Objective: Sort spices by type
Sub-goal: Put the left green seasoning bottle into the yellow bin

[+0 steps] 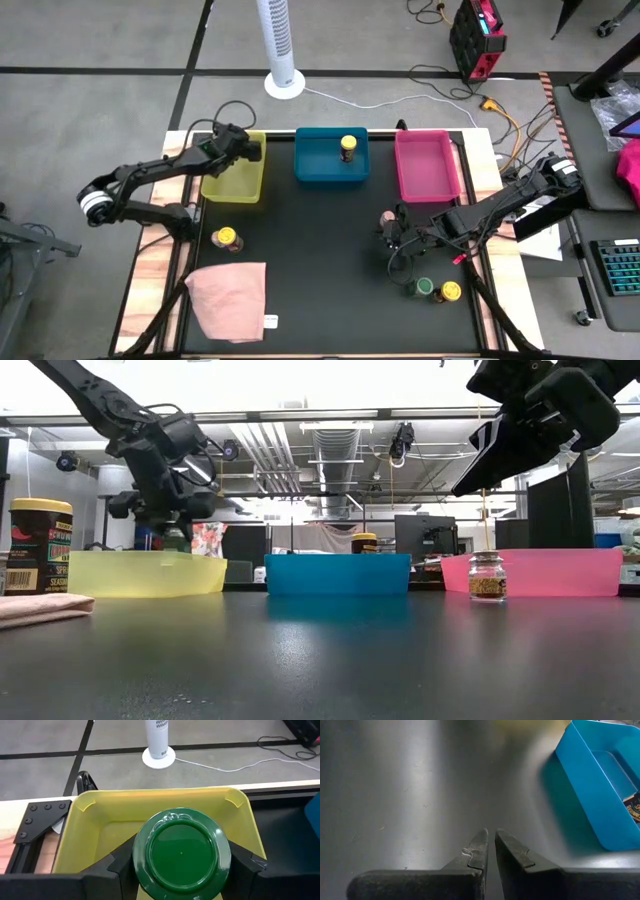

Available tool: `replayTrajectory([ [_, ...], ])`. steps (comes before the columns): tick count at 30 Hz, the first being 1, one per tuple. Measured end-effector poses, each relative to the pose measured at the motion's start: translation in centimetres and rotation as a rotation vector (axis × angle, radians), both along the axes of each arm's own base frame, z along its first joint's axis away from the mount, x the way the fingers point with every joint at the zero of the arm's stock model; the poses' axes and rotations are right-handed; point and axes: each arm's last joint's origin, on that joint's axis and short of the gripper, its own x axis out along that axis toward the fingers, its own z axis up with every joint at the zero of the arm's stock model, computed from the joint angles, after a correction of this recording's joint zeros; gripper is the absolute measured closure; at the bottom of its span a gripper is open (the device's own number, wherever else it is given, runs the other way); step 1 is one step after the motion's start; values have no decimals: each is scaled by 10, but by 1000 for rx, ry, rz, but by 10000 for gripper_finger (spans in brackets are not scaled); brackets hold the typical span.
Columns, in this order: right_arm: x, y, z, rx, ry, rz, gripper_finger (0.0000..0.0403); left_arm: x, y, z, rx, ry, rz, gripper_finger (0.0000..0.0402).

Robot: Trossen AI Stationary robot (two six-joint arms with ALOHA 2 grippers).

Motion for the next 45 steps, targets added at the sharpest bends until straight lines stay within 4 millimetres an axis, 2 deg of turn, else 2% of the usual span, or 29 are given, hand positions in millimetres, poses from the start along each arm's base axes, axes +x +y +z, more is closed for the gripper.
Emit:
replayTrajectory([
  [7, 0, 0, 0, 0, 0, 0, 376, 6, 13, -8, -15, 25, 19, 221],
  [17, -1, 0, -2, 6, 4, -7, 376, 8, 26, -19, -43, -28, 8, 221],
  [32, -2, -1, -4, 12, 7, -14, 376, 8, 28, -21, -56, -25, -3, 220],
  [39, -2, -1, -4, 12, 7, -14, 376, 8, 28, -22, -58, -15, -11, 132],
  [45, -2, -1, -4, 12, 6, -14, 376, 8, 28, -21, -56, -9, -16, 111],
])
